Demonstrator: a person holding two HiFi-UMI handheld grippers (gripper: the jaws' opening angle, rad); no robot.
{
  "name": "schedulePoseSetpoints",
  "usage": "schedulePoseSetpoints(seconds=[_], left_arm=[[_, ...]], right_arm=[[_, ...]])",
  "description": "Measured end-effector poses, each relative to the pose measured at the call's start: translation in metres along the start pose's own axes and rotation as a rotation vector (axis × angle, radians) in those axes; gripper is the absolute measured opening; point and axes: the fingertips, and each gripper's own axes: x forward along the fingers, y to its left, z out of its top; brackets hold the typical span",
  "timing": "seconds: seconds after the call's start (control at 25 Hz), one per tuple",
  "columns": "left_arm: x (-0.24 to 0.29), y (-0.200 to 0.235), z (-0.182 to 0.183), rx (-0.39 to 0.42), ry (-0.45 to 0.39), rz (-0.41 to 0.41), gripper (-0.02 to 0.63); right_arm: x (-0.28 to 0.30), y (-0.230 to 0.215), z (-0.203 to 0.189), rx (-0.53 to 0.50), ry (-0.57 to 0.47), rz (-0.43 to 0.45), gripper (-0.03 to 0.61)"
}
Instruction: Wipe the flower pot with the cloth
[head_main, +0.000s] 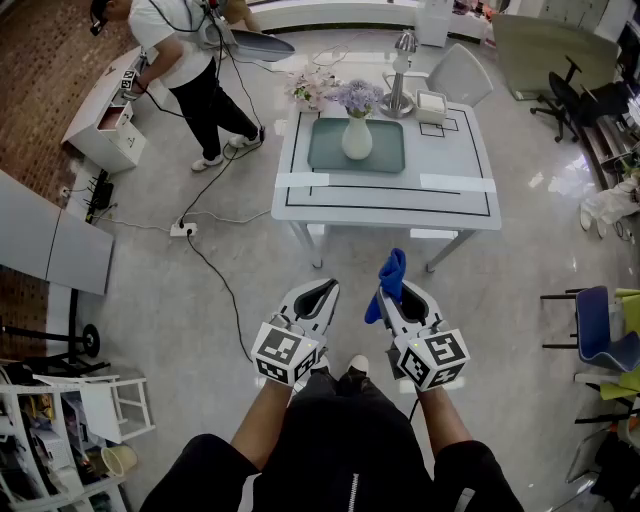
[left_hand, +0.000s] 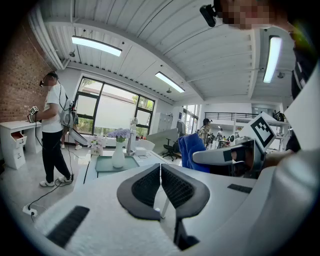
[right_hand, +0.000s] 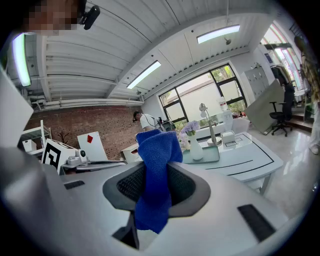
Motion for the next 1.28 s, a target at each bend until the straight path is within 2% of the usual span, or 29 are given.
schedulePoseSetpoints(seconds=[0.4, 0.64, 1.0, 1.28], left_arm=[[0.025, -0.010, -0.010, -0.013, 0.023, 0.013, 0.012], [0.057, 0.010, -0.008, -0.016, 0.015, 0.019, 0.012], [0.143, 0.087, 0.003, -0.048, 0.008, 0.044, 0.012], [0.234, 0.170, 0.013, -0.014, 0.026, 0.049, 0.012]], right_arm=[[-0.004, -0.030, -0.001, 0.035, -0.026, 0.038, 0.112], [0.024, -0.053, 0.004, 0.032, -0.019, 0.045, 0.112], [0.113, -0.111, 0.032, 0.022, 0.006, 0.051, 0.112], [0.218, -0.175, 0.056, 0.033, 0.069, 0.046, 0.112]])
